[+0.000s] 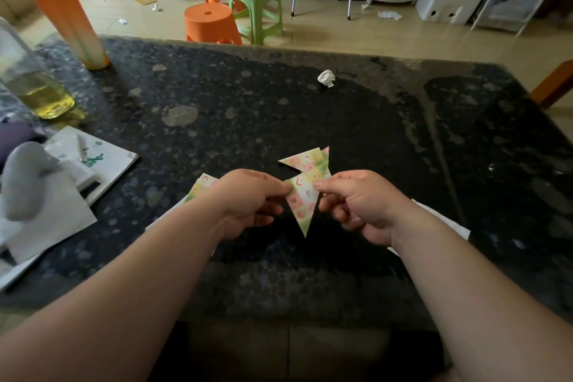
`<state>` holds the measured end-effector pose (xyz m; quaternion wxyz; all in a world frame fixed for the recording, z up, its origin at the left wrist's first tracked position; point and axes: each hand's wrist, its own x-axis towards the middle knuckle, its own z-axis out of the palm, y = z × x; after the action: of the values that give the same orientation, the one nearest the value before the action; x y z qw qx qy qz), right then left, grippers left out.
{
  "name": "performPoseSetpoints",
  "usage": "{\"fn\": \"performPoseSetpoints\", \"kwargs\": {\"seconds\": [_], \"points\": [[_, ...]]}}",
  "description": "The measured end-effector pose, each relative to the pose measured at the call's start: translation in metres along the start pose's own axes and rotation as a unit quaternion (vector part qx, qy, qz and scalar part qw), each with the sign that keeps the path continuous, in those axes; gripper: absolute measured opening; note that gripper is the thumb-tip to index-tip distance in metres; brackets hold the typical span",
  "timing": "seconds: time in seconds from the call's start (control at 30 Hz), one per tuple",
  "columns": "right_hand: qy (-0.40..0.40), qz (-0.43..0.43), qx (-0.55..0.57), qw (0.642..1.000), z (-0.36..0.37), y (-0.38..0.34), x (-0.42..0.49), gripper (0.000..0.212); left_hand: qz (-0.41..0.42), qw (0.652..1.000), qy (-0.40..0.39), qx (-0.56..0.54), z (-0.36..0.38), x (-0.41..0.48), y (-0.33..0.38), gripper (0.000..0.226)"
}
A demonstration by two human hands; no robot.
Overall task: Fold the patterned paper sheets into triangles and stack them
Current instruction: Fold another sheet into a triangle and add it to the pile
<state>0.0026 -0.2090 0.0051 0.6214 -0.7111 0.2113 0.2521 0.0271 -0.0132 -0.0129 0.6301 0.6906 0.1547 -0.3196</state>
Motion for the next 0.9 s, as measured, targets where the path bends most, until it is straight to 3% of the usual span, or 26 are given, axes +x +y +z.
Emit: {"fn": "performPoseSetpoints", "kwargs": {"seconds": [0.23,0.37,0.47,0.6,0.7,0.83,0.9], "points": [[0.033,-0.015,-0.009,0.999,0.006,-0.006,0.007,0.005,0.063,0.978,0.056,0.19,-0.013,0.001,0.01,0.013],[0.03,-0.006,-0.066,0.997,0.016,-0.009,0.015,0.006,0.098,0.978,0.148,0.114,-0.017,0.008,0.019,0.008],[0.06,-0.002,-0.004,0.998,0.02,-0.011,0.029,0.007,0.112,0.967,0.227,0.029,-0.026,0.018,0.025,0.004],[0.131,0.055,0.041,0.989,0.008,-0.01,0.048,0.016,0.098,0.972,0.211,-0.042,-0.03,0.025,0.028,0.011],[0.186,0.081,-0.022,0.979,0.004,-0.007,0.06,0.019,0.092,0.977,0.191,-0.026,-0.025,0.027,0.026,0.01],[0.247,0.02,-0.24,0.939,0.007,-0.007,0.077,0.021,0.081,0.981,0.177,0.004,-0.019,0.025,0.024,0.008],[0.258,0.015,-0.296,0.919,0.005,-0.007,0.08,0.021,0.082,0.982,0.167,0.016,-0.018,0.024,0.023,0.008]]}}
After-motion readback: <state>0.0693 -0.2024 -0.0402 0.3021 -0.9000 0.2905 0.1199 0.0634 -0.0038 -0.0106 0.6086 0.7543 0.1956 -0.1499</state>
